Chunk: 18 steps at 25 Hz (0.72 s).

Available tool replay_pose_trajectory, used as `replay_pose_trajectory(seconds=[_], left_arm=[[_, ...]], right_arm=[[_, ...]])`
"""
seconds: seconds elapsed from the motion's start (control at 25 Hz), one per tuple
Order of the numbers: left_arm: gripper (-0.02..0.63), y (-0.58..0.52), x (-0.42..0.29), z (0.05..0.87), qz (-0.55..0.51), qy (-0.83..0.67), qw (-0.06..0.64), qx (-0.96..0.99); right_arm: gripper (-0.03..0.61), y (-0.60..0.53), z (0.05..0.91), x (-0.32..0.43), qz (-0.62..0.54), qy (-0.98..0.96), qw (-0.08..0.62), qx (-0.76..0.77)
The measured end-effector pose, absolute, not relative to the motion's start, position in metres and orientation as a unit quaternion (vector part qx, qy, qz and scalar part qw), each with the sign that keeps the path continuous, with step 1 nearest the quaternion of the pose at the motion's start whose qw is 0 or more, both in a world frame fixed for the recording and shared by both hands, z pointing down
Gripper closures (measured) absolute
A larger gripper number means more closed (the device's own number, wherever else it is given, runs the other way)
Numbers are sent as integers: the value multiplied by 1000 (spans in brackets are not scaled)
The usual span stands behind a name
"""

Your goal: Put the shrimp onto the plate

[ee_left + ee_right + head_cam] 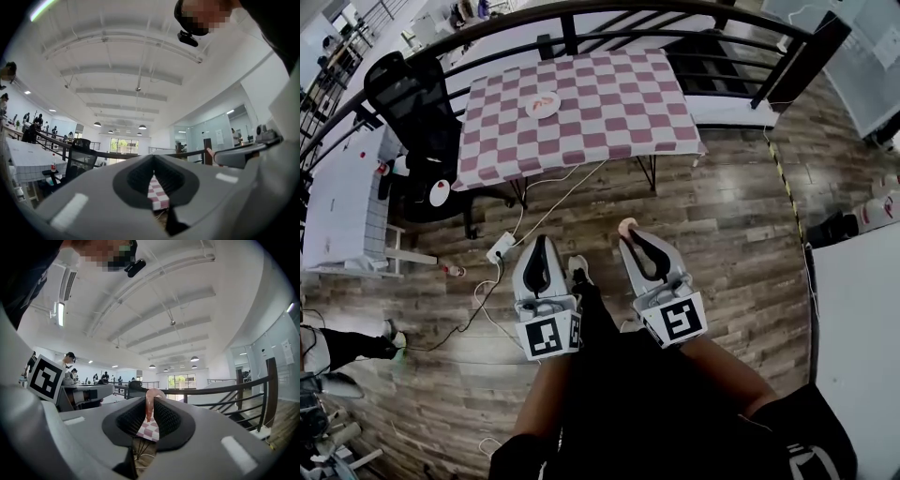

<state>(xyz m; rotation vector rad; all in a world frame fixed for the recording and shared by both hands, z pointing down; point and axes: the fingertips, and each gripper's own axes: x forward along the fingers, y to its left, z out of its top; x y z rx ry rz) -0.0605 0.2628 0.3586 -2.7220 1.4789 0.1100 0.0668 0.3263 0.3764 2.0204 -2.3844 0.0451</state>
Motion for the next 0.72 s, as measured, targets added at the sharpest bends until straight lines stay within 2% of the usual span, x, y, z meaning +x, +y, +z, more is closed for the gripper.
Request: replay_pose_trajectory(seconds=[0.72], left_arm=[[604,31,-61,373,25,444,-19,-895]], right_arm=[[528,67,393,39,55,-771,58,632]])
